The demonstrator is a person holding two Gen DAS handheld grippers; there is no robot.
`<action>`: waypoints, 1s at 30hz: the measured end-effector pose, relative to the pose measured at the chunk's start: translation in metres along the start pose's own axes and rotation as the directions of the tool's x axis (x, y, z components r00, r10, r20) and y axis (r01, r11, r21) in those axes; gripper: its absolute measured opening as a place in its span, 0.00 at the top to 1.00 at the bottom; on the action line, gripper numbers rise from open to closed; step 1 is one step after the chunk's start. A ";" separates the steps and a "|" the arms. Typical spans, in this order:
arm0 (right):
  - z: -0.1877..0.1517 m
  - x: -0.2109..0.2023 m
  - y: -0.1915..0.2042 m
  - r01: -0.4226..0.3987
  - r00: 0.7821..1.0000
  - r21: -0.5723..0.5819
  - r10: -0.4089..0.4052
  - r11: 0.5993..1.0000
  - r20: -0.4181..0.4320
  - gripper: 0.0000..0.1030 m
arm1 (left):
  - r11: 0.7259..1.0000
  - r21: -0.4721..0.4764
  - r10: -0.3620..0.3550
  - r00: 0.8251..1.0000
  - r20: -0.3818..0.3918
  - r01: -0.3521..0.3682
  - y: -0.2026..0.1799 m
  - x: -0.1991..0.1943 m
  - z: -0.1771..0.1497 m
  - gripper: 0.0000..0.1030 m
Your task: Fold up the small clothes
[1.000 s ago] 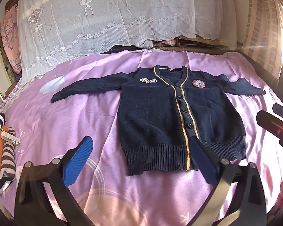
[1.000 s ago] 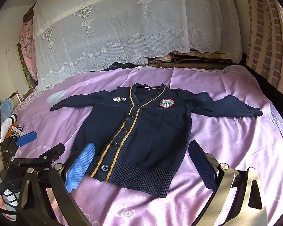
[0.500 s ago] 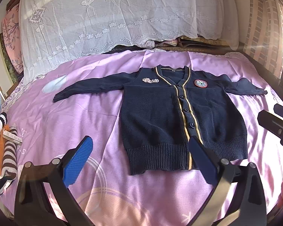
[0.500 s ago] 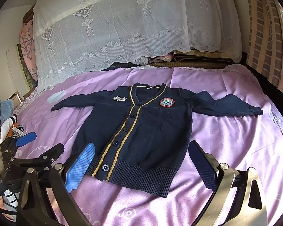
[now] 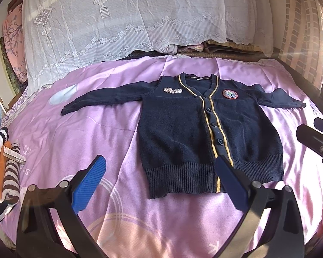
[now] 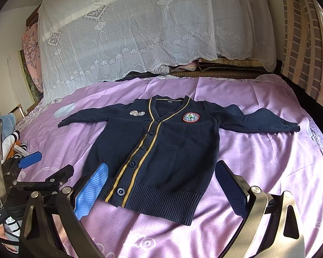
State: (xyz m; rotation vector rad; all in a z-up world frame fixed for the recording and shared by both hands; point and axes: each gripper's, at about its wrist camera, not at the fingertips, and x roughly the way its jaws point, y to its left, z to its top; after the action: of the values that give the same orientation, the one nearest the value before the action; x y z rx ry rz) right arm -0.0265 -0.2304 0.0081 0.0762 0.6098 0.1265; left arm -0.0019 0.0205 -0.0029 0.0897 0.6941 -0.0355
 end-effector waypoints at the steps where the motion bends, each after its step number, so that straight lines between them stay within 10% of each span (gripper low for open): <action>1: 0.000 0.000 -0.001 -0.001 1.000 0.000 0.001 1.000 0.000 0.03 | 1.000 0.000 0.000 1.000 0.000 0.000 0.000 0.000 0.000 0.04; 30: -0.003 0.001 0.000 -0.002 1.000 0.001 0.002 1.000 -0.001 0.03 | 1.000 -0.001 0.002 1.000 -0.007 -0.002 0.000 0.002 -0.001 0.04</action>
State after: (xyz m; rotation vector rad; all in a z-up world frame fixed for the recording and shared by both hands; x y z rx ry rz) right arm -0.0271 -0.2300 0.0051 0.0782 0.6111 0.1285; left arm -0.0013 0.0207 -0.0049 0.0893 0.7014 -0.0326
